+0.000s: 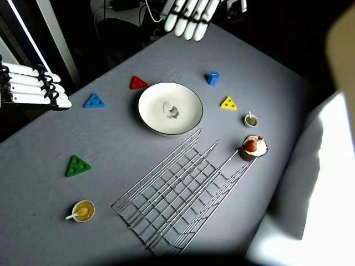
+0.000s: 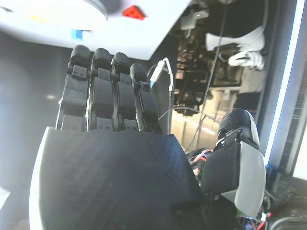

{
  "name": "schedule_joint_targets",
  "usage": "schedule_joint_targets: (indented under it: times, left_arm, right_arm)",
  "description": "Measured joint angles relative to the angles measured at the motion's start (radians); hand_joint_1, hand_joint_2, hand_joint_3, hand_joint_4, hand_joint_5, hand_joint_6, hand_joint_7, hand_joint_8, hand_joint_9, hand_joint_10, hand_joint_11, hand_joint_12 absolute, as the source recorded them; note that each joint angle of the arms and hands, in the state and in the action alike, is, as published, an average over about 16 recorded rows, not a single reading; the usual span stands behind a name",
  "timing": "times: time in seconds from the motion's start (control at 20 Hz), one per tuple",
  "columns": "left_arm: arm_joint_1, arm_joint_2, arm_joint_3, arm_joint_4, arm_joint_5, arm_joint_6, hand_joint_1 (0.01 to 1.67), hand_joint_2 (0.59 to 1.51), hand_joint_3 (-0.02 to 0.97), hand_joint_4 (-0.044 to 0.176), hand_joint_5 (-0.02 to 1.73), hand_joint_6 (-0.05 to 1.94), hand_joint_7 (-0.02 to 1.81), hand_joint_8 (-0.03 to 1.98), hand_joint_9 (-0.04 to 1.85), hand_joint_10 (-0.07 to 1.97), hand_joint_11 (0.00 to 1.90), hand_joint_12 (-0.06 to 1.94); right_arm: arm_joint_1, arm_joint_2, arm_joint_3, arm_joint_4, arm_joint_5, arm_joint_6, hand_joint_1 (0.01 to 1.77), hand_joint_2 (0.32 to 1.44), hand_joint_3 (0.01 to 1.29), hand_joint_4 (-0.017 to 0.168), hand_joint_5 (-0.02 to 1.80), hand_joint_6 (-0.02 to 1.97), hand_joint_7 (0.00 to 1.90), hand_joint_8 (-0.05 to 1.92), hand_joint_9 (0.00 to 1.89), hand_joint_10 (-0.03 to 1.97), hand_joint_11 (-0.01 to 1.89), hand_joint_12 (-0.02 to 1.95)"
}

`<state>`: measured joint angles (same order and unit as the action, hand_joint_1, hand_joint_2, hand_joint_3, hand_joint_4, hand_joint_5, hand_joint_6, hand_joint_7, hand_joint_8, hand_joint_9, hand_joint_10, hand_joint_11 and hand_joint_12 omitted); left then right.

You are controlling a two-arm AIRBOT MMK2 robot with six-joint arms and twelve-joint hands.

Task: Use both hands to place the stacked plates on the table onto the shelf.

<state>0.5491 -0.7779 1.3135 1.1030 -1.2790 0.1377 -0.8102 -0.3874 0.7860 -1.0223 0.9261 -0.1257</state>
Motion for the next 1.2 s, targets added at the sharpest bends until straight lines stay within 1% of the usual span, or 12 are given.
schedule_joint_targets:
  times: [0.15,0.3,0.55,0.8,1.2]
  left_arm:
    - [-0.006,-0.002,0.005,0.031,-0.015,-0.013,0.03,0.969,0.018,-0.002,0.17,-0.01,0.2,0.0,0.2,0.02,0.16,0.07]
    - [-0.013,-0.007,0.008,0.071,-0.018,-0.017,0.03,0.974,0.018,-0.001,0.17,-0.01,0.2,0.0,0.2,0.02,0.16,0.07]
    - [-0.027,-0.021,0.01,0.127,0.006,-0.007,0.03,0.98,0.018,-0.001,0.17,-0.01,0.2,0.0,0.2,0.02,0.16,0.06]
    - [-0.036,-0.043,0.006,0.174,0.064,0.011,0.03,0.98,0.018,-0.001,0.17,-0.01,0.2,0.0,0.2,0.02,0.17,0.06]
    - [-0.022,-0.084,-0.002,0.233,0.198,0.045,0.03,0.981,0.018,-0.001,0.18,-0.01,0.21,0.0,0.21,0.02,0.17,0.05]
  right_arm:
    - [0.003,-0.001,0.007,0.014,-0.001,0.013,0.02,0.94,0.02,-0.003,0.17,0.01,0.23,0.01,0.23,0.0,0.2,0.05]
    - [0.007,-0.003,0.015,0.026,-0.002,0.028,0.02,0.94,0.02,-0.003,0.17,0.01,0.23,0.01,0.23,0.0,0.2,0.04]
    - [0.016,-0.007,0.024,0.033,-0.006,0.051,0.03,0.96,0.02,-0.003,0.17,0.01,0.23,0.01,0.24,0.0,0.21,0.04]
    - [0.026,-0.012,0.029,0.034,-0.017,0.059,0.03,0.97,0.02,-0.003,0.18,0.01,0.25,0.01,0.25,0.0,0.23,0.03]
    - [0.037,-0.022,0.028,0.043,-0.057,-0.004,0.04,0.96,0.02,-0.003,0.23,0.01,0.28,0.01,0.28,0.0,0.26,0.03]
